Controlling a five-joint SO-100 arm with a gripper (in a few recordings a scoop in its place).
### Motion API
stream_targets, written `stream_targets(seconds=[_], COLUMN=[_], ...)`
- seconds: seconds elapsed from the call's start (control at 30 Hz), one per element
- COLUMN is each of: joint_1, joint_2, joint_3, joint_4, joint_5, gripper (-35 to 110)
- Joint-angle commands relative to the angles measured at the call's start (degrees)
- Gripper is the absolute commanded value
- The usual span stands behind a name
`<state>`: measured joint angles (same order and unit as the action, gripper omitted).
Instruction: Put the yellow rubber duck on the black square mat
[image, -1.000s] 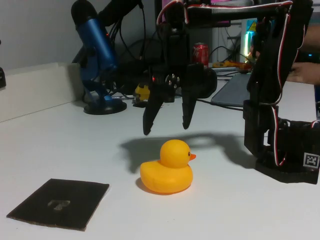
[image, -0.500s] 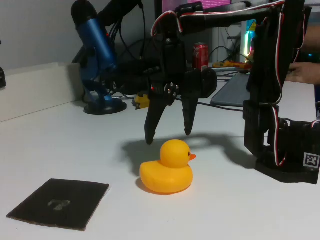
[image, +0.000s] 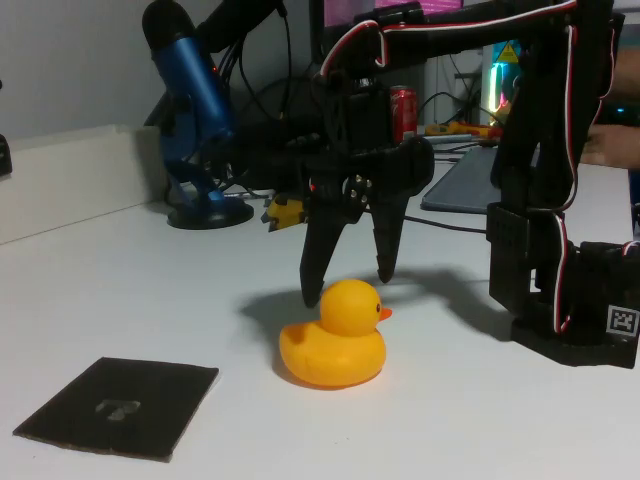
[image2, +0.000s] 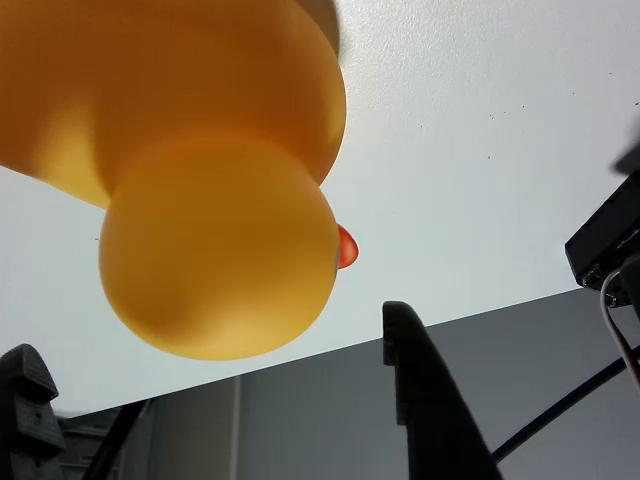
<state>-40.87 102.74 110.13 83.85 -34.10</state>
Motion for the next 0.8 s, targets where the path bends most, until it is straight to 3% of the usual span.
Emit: stream_targets(seconds=[0.0, 0.77], joint_1=[-2.81, -5.89], joint_2=[0.79, 0.88], joint_3=[-0.26, 0.00], joint_4=[0.53, -0.53], joint_5=[-0.26, -0.18], gripper=[38, 38])
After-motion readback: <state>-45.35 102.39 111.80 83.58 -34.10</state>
